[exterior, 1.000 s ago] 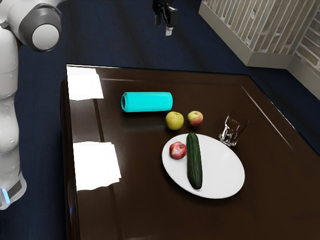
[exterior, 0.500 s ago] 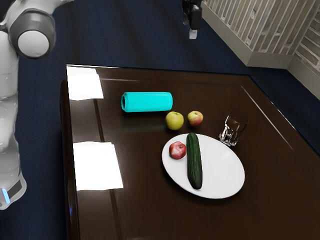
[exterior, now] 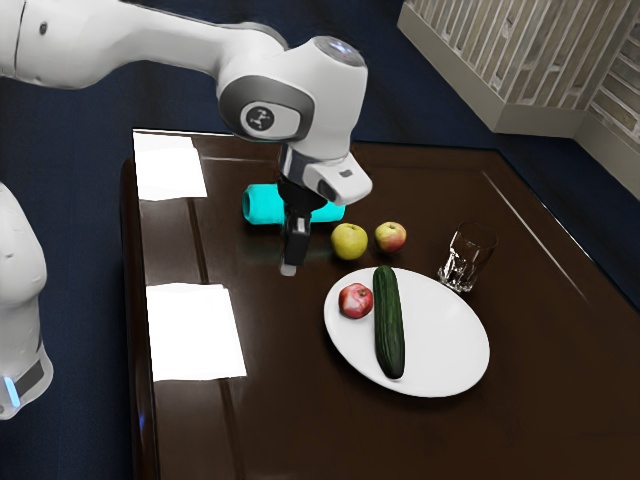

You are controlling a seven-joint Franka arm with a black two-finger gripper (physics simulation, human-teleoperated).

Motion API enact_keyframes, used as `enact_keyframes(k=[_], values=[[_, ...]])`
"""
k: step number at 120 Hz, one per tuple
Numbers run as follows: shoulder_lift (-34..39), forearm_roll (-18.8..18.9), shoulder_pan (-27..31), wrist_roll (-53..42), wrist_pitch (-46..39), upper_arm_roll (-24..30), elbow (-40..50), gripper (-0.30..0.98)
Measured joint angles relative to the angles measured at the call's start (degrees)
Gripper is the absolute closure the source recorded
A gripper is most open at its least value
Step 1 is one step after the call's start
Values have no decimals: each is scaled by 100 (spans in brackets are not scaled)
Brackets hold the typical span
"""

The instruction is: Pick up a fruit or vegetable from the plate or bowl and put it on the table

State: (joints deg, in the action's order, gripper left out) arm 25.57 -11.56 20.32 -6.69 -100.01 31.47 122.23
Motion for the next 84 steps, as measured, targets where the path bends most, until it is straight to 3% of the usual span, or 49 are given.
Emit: enact_keyframes(k=[24, 40, 84], values=[[-996, 486, -48, 72, -1745, -26, 195, 2], [-1278, 646, -203, 105, -2625, -33, 175, 2], [-1825, 721, -196, 183, -3413, -115, 270, 3]])
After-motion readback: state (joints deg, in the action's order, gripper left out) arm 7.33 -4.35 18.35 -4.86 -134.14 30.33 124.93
